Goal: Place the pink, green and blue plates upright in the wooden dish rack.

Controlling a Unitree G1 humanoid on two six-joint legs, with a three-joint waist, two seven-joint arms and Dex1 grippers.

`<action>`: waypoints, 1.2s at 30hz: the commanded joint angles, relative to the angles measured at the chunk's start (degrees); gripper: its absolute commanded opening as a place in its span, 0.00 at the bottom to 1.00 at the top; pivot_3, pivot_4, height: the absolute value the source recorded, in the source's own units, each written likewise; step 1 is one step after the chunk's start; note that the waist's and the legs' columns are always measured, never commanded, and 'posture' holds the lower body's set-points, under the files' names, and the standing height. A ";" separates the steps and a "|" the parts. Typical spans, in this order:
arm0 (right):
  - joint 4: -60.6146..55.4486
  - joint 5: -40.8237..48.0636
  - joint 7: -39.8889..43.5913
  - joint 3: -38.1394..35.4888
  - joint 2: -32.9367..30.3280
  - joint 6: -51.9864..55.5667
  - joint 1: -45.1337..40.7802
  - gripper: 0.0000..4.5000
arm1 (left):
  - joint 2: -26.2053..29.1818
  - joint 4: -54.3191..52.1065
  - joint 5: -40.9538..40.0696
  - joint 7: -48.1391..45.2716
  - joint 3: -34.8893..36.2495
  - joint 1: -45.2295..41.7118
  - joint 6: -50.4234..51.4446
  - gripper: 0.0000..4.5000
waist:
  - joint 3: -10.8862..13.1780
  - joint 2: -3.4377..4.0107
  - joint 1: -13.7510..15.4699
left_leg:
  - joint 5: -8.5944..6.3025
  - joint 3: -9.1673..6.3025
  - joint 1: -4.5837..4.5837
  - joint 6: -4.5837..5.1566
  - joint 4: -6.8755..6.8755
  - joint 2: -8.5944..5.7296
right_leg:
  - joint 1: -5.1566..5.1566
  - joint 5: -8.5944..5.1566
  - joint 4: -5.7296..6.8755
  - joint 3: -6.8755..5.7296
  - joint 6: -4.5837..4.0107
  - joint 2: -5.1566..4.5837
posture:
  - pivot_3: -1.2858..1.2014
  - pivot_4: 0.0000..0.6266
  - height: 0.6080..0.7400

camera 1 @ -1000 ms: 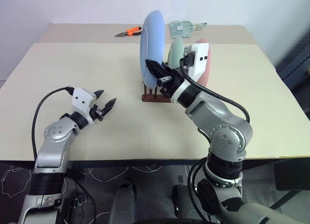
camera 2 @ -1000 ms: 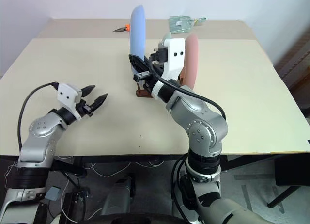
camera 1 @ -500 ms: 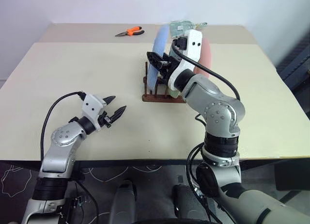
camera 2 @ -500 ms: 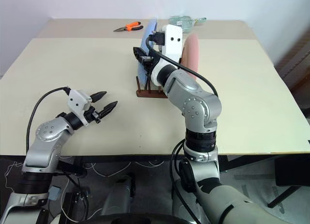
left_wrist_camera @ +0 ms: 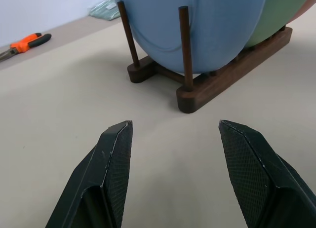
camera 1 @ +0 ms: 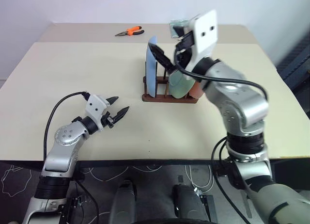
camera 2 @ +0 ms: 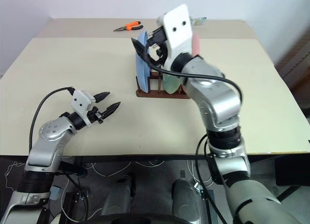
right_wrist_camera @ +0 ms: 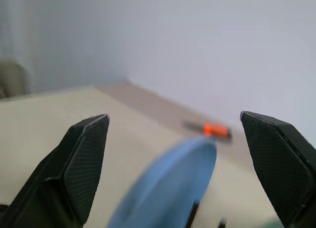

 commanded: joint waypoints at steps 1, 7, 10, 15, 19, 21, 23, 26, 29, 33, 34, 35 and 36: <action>-7.50 8.28 5.98 -9.90 -5.72 1.50 2.83 0.96 | 0.44 1.07 0.24 -1.39 -0.20 -1.49 -1.09 0.63 | -0.01 -0.02 0.02 | 0.00 0.01 0.03 0.00 0.01 0.00 | 0.03 0.00 -0.02 0.01 0.00 0.00 | 0.52 0.24 1.00; -5.72 9.84 10.62 -26.24 -19.94 4.13 19.36 0.98 | 0.41 5.42 1.10 -2.71 -0.84 -3.90 -2.44 0.63 | -0.03 -0.07 0.53 | -0.02 0.01 0.02 0.03 0.08 -0.01 | 0.12 -0.02 -0.11 0.03 -0.04 -0.01 | 0.52 0.24 1.00; -9.01 4.62 14.29 -24.04 -25.98 -1.05 30.38 0.98 | 0.51 7.39 1.11 -4.40 -1.54 -4.88 -3.41 0.63 | -0.02 0.04 0.68 | -0.07 0.05 0.05 0.10 0.08 -0.02 | 0.15 -0.02 -0.23 0.06 -0.05 -0.01 | 0.52 0.24 1.00; -14.93 2.83 16.05 -18.81 -28.54 -2.16 36.34 0.86 | 0.08 6.61 0.28 -8.37 -4.12 -5.65 -2.95 0.63 | 0.03 0.24 -0.34 | -0.06 0.07 0.13 0.11 0.14 -0.01 | 0.05 -0.01 -0.05 0.17 -0.04 0.00 | 0.52 0.24 1.00; -16.60 -3.18 11.62 -8.84 -26.66 -3.55 35.25 0.47 | -0.25 1.78 -2.31 -12.94 -6.99 -5.64 0.34 0.63 | 0.00 0.16 -0.20 | -0.07 0.07 0.10 0.10 0.17 -0.02 | 0.09 -0.01 -0.17 0.17 -0.07 0.00 | 0.52 0.24 1.00; -15.63 -8.02 9.37 -4.54 -26.85 -3.68 33.44 0.24 | -0.39 -0.82 -2.93 -13.92 -8.02 -5.50 1.87 0.63 | 0.01 0.17 -0.07 | -0.07 0.07 0.06 0.10 0.18 -0.03 | 0.09 0.00 -0.19 0.17 -0.08 0.00 | 0.52 0.24 1.00; -13.66 -13.03 7.74 -0.08 -27.13 -4.31 31.34 0.02 | -0.47 -3.45 -3.54 -14.62 -8.98 -5.34 3.30 0.63 | 0.00 0.16 -0.04 | -0.07 0.06 0.04 0.10 0.18 -0.03 | 0.08 0.01 -0.19 0.17 -0.09 -0.01 | 0.52 0.24 1.00; -10.88 -17.19 6.78 3.55 -26.17 -5.24 28.71 0.02 | -0.69 -6.02 -4.33 -15.10 -9.78 -5.18 5.17 0.63 | 0.00 0.16 -0.07 | -0.07 0.06 0.06 0.10 0.18 -0.03 | 0.08 0.01 -0.20 0.16 -0.09 0.00 | 0.52 0.24 1.00; -8.84 -19.97 6.57 5.41 -25.40 -5.92 26.92 0.02 | -1.08 -7.08 -4.23 -14.54 -10.07 -5.17 6.03 0.63 | 0.00 0.16 -0.03 | -0.07 0.07 0.05 0.11 0.17 -0.03 | 0.08 0.01 -0.20 0.17 -0.09 0.00 | 0.52 0.24 1.00; -7.50 -22.18 6.91 7.09 -24.12 -6.56 25.26 0.02 | -1.52 -7.48 -4.03 -14.16 -10.04 -5.07 6.43 0.63 | 0.00 0.16 -0.07 | -0.06 0.07 0.06 0.11 0.18 -0.03 | 0.09 0.01 -0.19 0.17 -0.08 0.00 | 0.52 0.24 1.00; -7.12 -22.75 6.99 7.50 -23.70 -6.69 24.77 0.02 | -1.62 -7.56 -3.97 -14.03 -10.05 -5.04 6.50 0.63 | 0.00 0.16 -0.07 | -0.06 0.06 0.06 0.11 0.17 -0.03 | 0.09 0.01 -0.19 0.16 -0.08 0.00 | 0.52 0.24 1.00; -6.80 -23.25 7.07 7.81 -23.30 -6.83 24.36 0.02 | -1.69 -7.62 -3.92 -13.92 -10.04 -5.00 6.52 0.63 | 0.00 0.16 -0.08 | -0.06 0.06 0.06 0.11 0.17 -0.03 | 0.09 0.01 -0.19 0.17 -0.08 0.00 | 0.52 0.24 1.00; -6.41 -23.65 7.18 8.11 -22.86 -6.97 23.87 0.02 | -1.76 -7.68 -3.90 -13.79 -9.99 -4.93 6.56 0.63 | 0.00 0.16 -0.07 | -0.06 0.07 0.06 0.11 0.17 -0.03 | 0.09 0.01 -0.18 0.16 -0.08 0.00 | 0.52 0.24 1.00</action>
